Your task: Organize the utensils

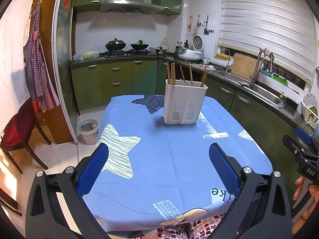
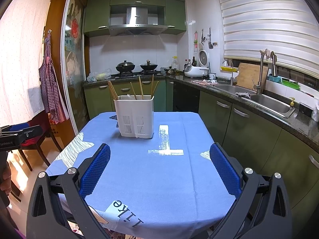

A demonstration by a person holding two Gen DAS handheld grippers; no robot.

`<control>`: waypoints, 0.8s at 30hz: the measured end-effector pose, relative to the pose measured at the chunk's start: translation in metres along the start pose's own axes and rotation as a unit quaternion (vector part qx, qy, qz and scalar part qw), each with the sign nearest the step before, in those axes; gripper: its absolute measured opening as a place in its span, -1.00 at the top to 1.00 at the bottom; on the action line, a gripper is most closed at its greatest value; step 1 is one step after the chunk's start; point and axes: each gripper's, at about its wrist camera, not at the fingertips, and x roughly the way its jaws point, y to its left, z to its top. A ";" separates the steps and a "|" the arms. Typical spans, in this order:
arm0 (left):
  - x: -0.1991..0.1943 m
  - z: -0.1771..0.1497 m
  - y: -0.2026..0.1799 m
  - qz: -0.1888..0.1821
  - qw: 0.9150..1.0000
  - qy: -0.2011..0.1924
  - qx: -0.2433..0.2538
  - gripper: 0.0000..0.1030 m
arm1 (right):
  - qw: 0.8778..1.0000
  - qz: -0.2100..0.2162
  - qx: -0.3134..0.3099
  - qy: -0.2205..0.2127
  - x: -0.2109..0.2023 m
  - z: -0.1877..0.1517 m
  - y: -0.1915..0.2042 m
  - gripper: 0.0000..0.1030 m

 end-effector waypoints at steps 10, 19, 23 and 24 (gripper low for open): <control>0.000 0.000 -0.001 -0.001 1.000 0.001 -0.001 -0.86 | 1.000 0.000 0.002 0.000 0.003 -0.002 0.001 -0.91; 0.000 -0.001 -0.001 -0.003 1.000 0.002 -0.002 -0.86 | 1.000 0.002 0.002 0.003 0.006 -0.004 0.004 -0.91; 0.000 -0.001 -0.002 -0.011 1.000 0.006 -0.003 -0.87 | 1.000 0.002 0.002 0.003 0.006 -0.004 0.003 -0.91; 0.000 0.000 -0.002 -0.015 1.000 0.007 -0.003 -0.87 | 1.000 0.002 0.002 0.003 0.006 -0.004 0.003 -0.91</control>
